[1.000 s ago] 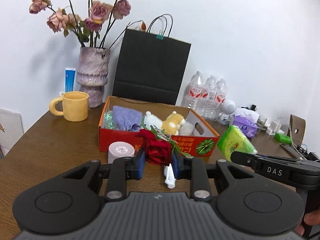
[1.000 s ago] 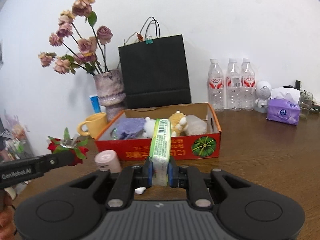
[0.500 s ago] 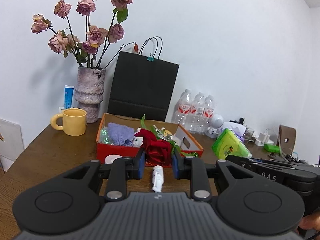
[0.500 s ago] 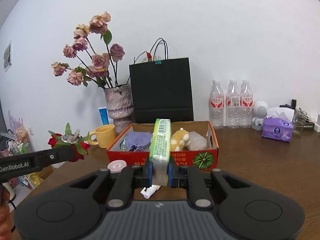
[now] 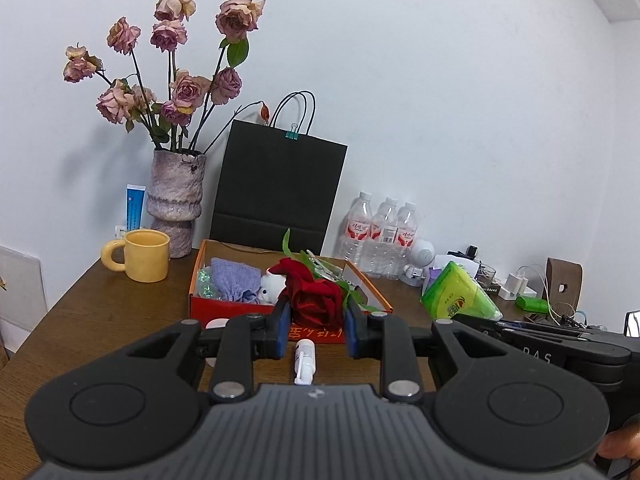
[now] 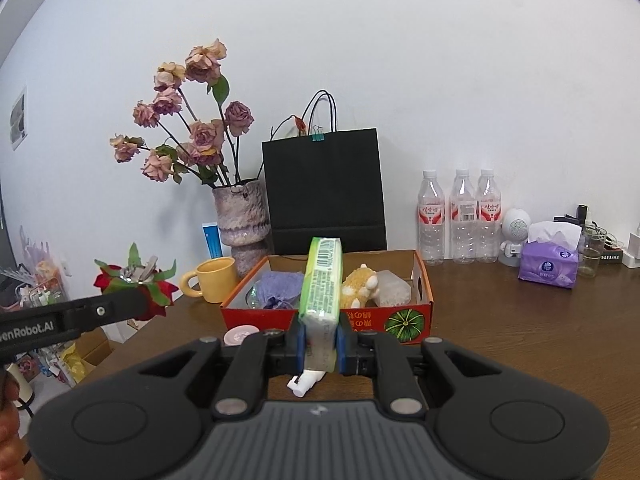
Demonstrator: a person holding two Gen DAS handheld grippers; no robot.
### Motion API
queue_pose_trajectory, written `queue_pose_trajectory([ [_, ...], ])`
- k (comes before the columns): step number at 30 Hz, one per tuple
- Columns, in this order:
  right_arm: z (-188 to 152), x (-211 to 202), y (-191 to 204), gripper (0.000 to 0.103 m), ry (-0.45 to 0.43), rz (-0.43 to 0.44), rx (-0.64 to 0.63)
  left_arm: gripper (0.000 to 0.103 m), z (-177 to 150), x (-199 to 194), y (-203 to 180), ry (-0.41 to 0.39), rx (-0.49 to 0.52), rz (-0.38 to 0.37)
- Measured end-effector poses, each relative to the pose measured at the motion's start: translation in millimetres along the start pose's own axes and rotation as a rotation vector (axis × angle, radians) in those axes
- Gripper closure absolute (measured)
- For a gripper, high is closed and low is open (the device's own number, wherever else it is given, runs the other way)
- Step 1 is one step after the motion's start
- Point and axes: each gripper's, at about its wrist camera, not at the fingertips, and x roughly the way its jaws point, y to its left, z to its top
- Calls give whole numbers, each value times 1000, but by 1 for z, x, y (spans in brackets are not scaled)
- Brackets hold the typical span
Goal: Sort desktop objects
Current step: 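Lift the rose with the left tool while the right tool lifts the tissue pack, then lower the rose and tissue pack into the cardboard box and open both tools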
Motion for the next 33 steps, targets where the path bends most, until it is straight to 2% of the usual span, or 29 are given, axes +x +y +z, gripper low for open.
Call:
queue_pose_trajectory([
  [8, 17, 17, -5, 90, 21, -9, -17, 76, 18, 15, -1, 27, -1, -26],
  [20, 59, 66, -22, 90, 47, -33, -63, 76, 67, 79, 3, 90, -19, -27],
  [26, 86, 111, -38, 90, 130, -7, -47, 76, 84, 118, 3, 121, -5, 16],
  [33, 100, 183, -60, 90, 231, -47, -56, 76, 94, 184, 12, 200, 4, 86],
])
